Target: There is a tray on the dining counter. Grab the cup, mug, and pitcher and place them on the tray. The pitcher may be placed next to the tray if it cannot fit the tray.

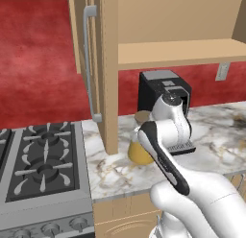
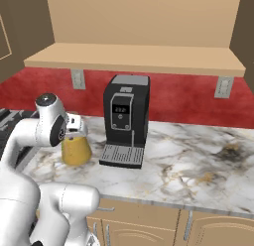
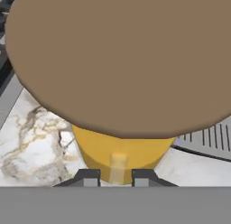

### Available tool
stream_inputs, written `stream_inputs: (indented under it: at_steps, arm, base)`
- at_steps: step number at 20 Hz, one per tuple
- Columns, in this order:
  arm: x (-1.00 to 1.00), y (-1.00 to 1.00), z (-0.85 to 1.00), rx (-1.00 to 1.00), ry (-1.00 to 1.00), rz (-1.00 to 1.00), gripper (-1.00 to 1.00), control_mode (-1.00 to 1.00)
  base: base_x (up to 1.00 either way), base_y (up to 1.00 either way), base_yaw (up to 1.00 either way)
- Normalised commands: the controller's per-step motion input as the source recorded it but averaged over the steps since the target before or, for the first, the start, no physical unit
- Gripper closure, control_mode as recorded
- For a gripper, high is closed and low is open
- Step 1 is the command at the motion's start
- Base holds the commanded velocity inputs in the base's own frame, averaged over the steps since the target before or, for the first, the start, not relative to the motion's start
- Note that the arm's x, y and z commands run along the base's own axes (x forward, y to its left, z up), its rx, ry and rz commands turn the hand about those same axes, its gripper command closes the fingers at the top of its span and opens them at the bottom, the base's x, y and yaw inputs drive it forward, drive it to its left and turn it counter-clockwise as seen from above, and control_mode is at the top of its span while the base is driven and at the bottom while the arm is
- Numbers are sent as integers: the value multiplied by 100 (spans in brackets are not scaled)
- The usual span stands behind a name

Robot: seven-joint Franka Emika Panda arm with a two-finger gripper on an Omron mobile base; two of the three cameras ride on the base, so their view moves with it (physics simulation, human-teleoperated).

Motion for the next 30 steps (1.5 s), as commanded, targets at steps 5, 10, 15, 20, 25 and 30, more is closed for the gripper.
stream_inputs:
  at_steps: [5, 10, 15, 20, 25, 30]
  arm:
    - [-8, -22, 41, 3, -15, 7, 100, -100]
    - [0, -1, 37, 8, 0, 1, 100, -100]
    - [0, 0, 36, 6, 3, 0, 100, -100]
    - [0, 0, 22, 2, 4, 0, 100, -100]
    - [0, 0, 11, 0, 1, 0, 100, -100]
    - [0, 0, 16, 0, 2, 0, 100, -100]
  base:
    - [0, 0, 0]
    - [0, 0, 0]
    - [0, 0, 0]
    - [0, 0, 0]
    - [0, 0, 0]
    - [0, 0, 0]
